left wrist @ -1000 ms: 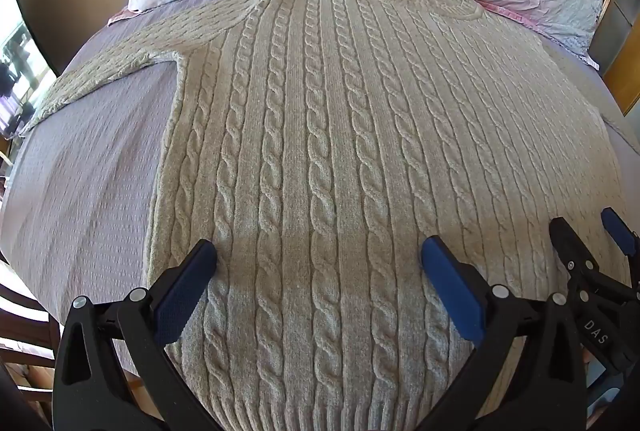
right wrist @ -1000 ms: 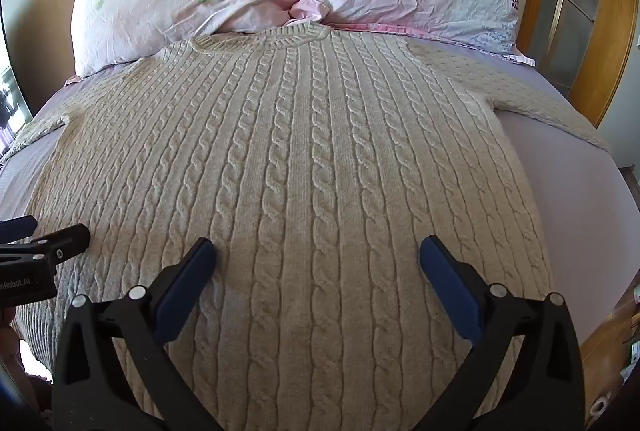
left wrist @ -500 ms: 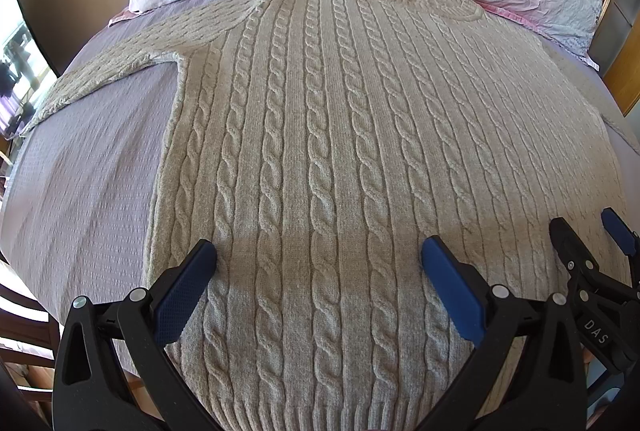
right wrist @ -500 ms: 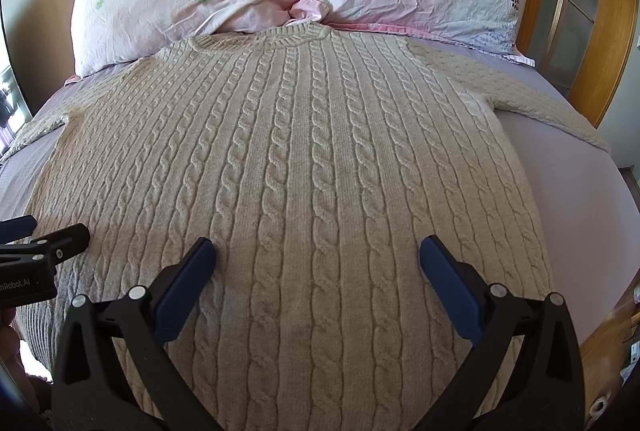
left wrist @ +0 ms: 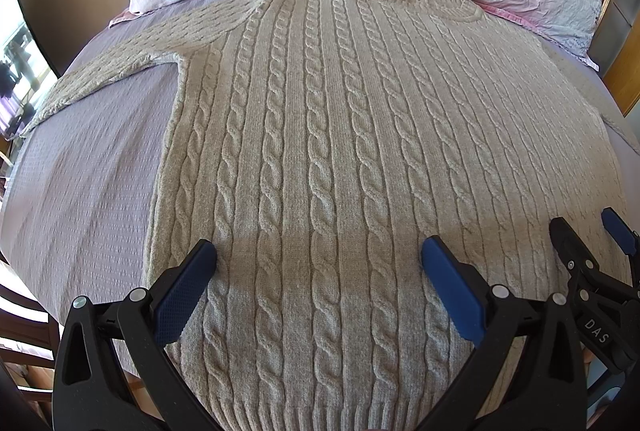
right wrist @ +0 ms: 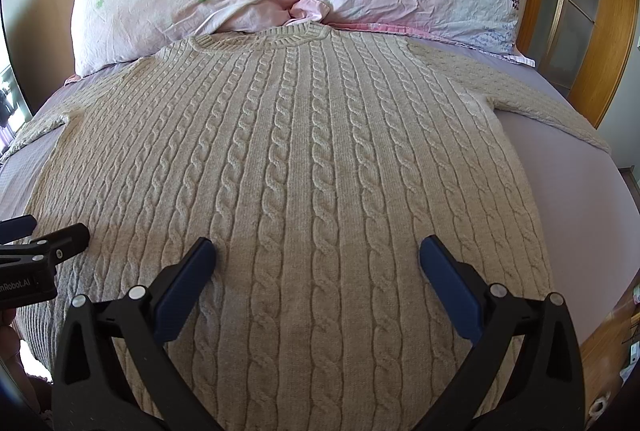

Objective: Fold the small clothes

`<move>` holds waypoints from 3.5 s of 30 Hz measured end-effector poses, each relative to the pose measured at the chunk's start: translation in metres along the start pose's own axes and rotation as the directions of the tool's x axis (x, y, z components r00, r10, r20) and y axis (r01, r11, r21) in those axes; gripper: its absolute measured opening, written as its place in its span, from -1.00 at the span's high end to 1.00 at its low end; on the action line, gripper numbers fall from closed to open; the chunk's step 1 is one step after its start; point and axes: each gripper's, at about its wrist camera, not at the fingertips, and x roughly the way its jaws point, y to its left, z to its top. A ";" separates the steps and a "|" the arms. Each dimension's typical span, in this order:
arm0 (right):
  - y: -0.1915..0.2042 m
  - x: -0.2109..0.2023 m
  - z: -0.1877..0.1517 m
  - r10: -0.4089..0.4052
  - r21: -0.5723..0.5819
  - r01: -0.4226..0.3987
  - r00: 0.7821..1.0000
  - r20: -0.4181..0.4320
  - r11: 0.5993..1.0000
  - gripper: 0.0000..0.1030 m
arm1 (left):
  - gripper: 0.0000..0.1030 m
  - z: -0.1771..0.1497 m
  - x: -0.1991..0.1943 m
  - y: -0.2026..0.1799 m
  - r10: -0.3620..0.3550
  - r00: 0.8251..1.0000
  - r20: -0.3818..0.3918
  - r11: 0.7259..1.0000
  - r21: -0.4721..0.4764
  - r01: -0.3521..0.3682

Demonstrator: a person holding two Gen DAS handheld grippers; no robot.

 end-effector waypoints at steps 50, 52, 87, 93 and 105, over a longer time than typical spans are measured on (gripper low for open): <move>0.000 0.001 0.001 0.001 -0.005 -0.001 1.000 0.005 1.000 -0.97 | -0.97 -0.002 -0.001 0.000 0.002 1.000 0.012 1.000 -0.001 -0.002; 0.000 0.000 0.000 0.009 -0.016 -0.009 1.000 0.016 1.000 -0.97 | -0.97 -0.001 -0.001 -0.001 0.002 1.000 0.018 1.000 -0.002 -0.002; -0.357 0.008 0.137 -0.133 0.659 -0.137 0.930 0.343 0.739 0.86 | -0.97 0.045 -0.031 0.202 -0.037 0.891 0.452 0.925 -0.321 0.201; -0.107 -0.005 0.191 0.329 0.109 -0.395 0.865 0.379 0.912 0.86 | -0.97 0.051 -0.015 0.278 -0.063 0.860 0.507 0.795 -0.495 0.350; 0.001 0.029 0.148 0.517 0.002 -0.520 0.849 0.113 0.854 -0.45 | -0.46 0.044 0.033 0.387 0.015 0.903 0.429 0.518 -0.776 0.360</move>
